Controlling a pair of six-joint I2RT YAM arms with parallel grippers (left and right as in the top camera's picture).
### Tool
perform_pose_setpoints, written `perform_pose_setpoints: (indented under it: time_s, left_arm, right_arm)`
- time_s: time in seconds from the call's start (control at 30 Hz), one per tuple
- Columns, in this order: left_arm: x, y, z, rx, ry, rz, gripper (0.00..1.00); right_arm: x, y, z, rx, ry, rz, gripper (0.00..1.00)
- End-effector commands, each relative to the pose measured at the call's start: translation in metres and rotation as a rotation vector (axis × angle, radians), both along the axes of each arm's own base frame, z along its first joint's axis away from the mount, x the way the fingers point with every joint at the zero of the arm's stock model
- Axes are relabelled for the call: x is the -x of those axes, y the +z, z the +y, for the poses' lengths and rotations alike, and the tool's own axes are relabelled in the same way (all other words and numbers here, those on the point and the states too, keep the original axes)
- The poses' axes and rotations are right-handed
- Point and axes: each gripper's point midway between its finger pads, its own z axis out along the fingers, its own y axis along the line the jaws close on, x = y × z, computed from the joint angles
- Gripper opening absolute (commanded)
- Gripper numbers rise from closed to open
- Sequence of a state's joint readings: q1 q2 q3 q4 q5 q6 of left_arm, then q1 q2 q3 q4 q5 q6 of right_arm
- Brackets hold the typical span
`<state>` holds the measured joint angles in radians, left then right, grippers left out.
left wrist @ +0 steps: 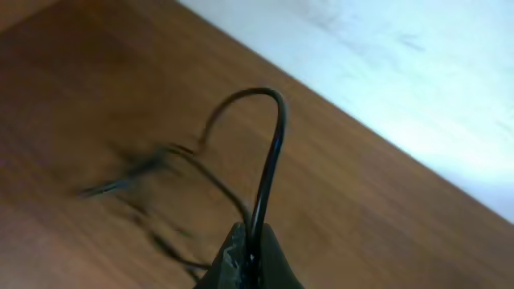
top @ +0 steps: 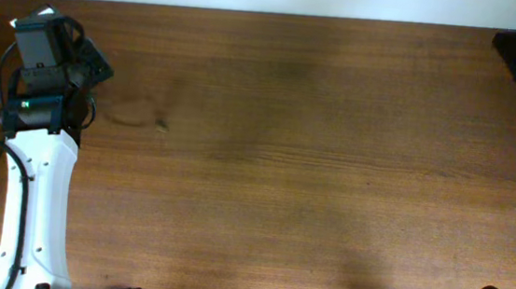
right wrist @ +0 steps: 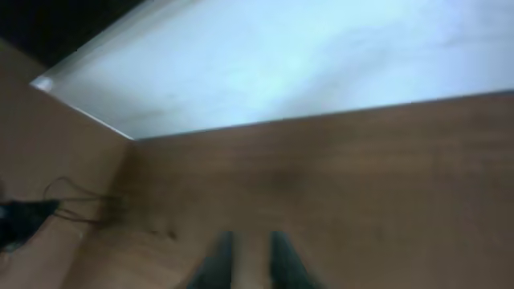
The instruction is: Untangle cables
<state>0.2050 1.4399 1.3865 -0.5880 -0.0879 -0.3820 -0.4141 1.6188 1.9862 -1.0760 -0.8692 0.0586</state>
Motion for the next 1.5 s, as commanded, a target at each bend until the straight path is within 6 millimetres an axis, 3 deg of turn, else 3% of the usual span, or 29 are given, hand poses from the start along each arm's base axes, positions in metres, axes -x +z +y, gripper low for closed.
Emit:
perform_pose_setpoints:
  time_s: [0.0,0.07,0.2,0.3,0.37,0.4,0.5,0.77,0.83,0.87,1.1,1.27,1.4,1.47]
  left_arm:
    - [-0.012,0.036,-0.099,0.086,-0.622,-0.172,0.00]
    - [-0.003,0.056,-0.136,0.112,-0.877,-0.279,0.03]
    - [0.027,0.100,-0.182,0.198,-1.226,-0.484,0.06]
    - [0.042,0.121,-0.193,0.213,-1.350,-0.574,0.00]
    - [0.041,0.130,-0.194,0.228,-1.349,-0.593,0.00]
    - [0.041,0.133,-0.194,0.233,-1.346,-0.600,0.00]
    - [0.040,0.141,-0.193,0.251,-1.337,-0.616,0.00]
    - [0.039,0.151,-0.193,0.295,-1.321,-0.623,0.00]
    - [0.039,0.151,-0.193,0.319,-1.313,-0.613,0.00]
    - [0.039,0.151,-0.193,0.347,-1.303,-0.602,0.00]
    - [0.039,0.156,-0.193,0.410,-1.280,-0.588,0.00]
    - [0.039,0.156,-0.193,0.411,-1.281,-0.587,0.00]
    - [0.041,0.156,-0.194,0.414,-1.291,-0.585,0.00]
    - [0.041,0.156,-0.194,0.415,-1.291,-0.585,0.00]
  right_arm:
    - [0.007,0.003,0.004,0.053,-0.045,0.023,0.35]
    - [0.009,0.000,0.014,0.045,-0.021,0.043,0.52]
    - [0.015,-0.006,0.044,0.025,0.056,0.082,0.62]
    - [0.022,-0.006,0.077,-0.018,0.166,0.093,0.73]
    - [0.024,-0.012,0.099,-0.024,0.224,0.120,0.81]
    - [0.026,-0.016,0.108,-0.028,0.248,0.139,0.91]
    - [0.030,-0.032,0.141,-0.035,0.337,0.208,0.99]
    - [0.032,-0.074,0.221,0.030,0.522,0.300,0.99]
    - [0.036,-0.081,0.240,0.099,0.615,0.245,0.99]
    - [0.038,-0.089,0.251,0.219,0.690,0.163,1.00]
    - [0.026,-0.101,0.297,0.491,0.666,0.016,0.99]
    - [0.001,-0.074,0.320,0.485,0.518,-0.114,0.98]
    - [-0.018,-0.042,0.331,0.441,0.477,-0.266,0.83]
    - [-0.022,-0.029,0.334,0.425,0.462,-0.319,0.82]
